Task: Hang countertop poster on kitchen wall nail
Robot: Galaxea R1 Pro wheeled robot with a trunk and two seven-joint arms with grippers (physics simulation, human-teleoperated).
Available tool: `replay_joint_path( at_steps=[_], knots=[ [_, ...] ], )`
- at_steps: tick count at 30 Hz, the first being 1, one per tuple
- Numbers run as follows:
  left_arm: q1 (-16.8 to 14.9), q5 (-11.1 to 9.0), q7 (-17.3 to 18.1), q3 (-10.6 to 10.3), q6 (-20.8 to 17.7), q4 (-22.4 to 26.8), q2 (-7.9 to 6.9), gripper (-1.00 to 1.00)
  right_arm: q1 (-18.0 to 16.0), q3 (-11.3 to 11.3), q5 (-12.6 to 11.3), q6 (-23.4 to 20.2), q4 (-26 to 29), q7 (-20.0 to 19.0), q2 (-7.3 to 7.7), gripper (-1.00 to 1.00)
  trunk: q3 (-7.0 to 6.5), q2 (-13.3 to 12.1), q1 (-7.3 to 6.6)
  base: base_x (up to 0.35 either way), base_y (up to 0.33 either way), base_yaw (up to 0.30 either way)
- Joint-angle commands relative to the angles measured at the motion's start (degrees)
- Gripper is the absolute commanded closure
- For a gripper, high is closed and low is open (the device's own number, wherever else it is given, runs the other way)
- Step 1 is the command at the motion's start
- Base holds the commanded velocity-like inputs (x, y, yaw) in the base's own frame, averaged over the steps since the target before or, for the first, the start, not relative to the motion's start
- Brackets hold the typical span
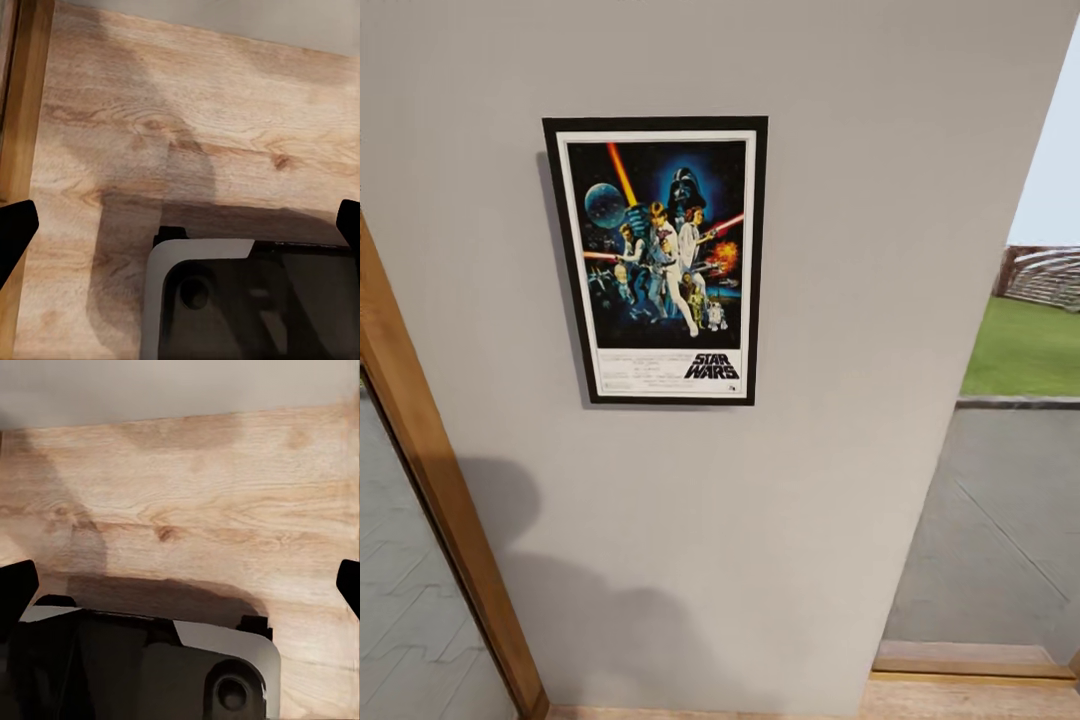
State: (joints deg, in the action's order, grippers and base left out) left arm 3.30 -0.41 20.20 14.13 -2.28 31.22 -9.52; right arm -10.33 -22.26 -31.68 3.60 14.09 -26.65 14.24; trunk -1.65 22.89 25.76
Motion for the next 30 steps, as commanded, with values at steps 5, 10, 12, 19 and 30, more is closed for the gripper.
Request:
replay_joint_path(
  at_steps=[5,10,12,19,30],
  knots=[
    [0.04,-0.05,0.36,0.31,0.13,-0.46,0.03,-1.0,-0.04,-0.49,-1.52,0.26,-0.11,2.07,-0.12,-1.0,-0.48,0.02,0.02,0.0,0.0,0.0],
    [0.04,-0.05,0.36,0.3,0.23,-0.76,0.03,-1.0,-0.04,-0.5,-1.79,0.26,-0.08,2.63,-0.16,-1.0,-0.92,0.02,0.02,0.0,0.0,0.0],
    [0.04,-0.05,0.36,0.29,0.25,-0.81,0.03,-1.0,-0.04,-0.5,-1.77,0.25,-0.08,2.78,-0.17,-1.0,-0.99,0.02,0.02,0.0,0.0,0.0],
    [0.04,-0.11,0.36,0.26,0.29,-0.89,0.05,-1.0,-0.04,-0.65,-1.62,0.49,-6.38,3.03,-0.17,-1.0,-1.08,0.02,0.02,0.0,0.0,0.0],
    [0.04,-0.11,0.36,-0.01,0.34,-0.91,0.13,-1.0,-0.04,-0.66,-1.55,0.52,-11.21,3.09,-0.17,-1.0,-1.08,0.02,0.02,0.0,0.0,0.0]
  ],
)
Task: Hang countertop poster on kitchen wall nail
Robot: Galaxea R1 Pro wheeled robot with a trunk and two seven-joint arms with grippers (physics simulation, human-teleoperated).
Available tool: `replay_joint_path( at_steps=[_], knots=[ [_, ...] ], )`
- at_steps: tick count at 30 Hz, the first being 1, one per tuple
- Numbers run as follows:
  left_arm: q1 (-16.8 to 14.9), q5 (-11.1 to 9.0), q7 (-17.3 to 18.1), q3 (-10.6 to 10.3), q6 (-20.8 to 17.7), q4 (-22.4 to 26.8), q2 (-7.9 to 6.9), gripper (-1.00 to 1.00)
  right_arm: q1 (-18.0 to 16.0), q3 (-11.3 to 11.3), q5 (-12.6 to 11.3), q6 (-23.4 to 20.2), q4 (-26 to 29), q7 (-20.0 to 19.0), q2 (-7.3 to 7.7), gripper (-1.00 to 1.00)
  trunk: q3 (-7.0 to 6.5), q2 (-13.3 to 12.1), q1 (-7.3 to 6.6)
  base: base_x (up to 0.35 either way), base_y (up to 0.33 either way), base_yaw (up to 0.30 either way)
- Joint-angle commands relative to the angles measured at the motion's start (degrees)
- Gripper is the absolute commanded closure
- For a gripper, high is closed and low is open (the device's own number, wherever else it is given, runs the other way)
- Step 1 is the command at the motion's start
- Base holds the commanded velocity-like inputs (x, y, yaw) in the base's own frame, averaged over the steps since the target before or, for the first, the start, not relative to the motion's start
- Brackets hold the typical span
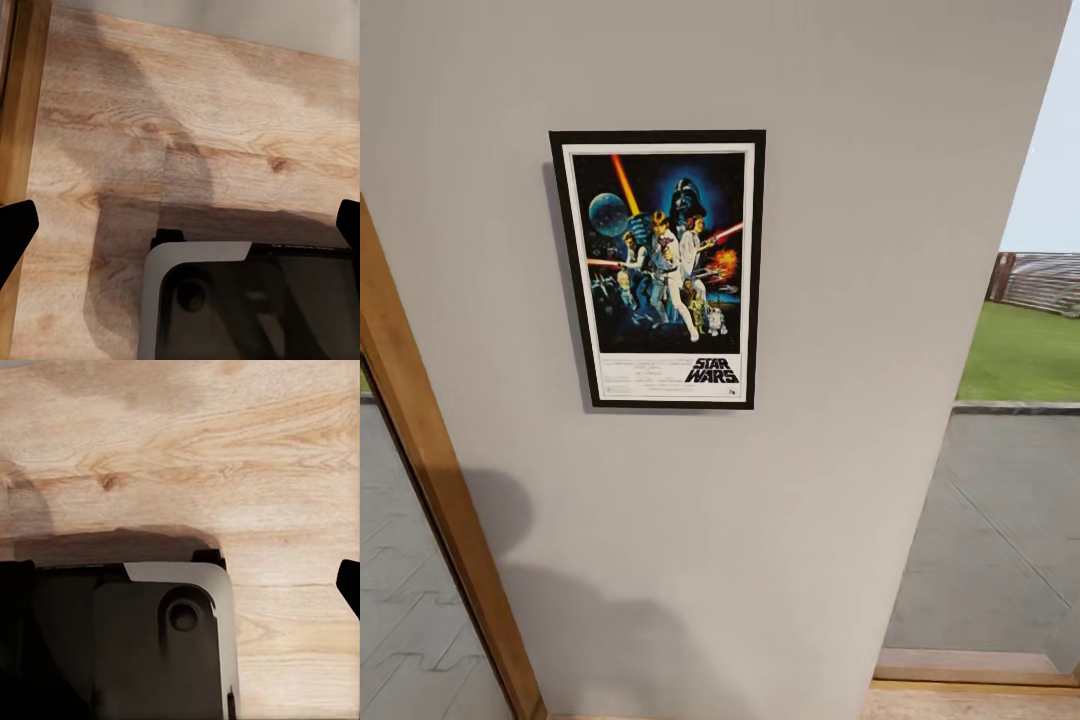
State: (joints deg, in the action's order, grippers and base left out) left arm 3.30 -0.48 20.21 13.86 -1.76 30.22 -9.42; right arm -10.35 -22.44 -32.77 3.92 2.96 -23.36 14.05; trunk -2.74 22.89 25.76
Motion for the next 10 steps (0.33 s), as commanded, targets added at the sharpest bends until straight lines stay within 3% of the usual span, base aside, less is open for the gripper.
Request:
replay_joint_path(
  at_steps=[1,10],
  knots=[
    [0.04,-0.05,0.36,0.26,-0.18,0.09,0.03,-1.0,-0.02,-0.48,-0.45,0.21,-0.13,-0.19,0.01,-1.0,0.01,0.03,0.02,0.0,0.0,0.0],
    [0.04,0.03,0.36,0.19,-0.18,0.02,0.04,-1.0,-0.02,-0.5,-0.45,0.21,-0.31,-0.2,0.01,-1.0,0.01,0.03,0.02,0.0,0.0,0.0]
  ],
)
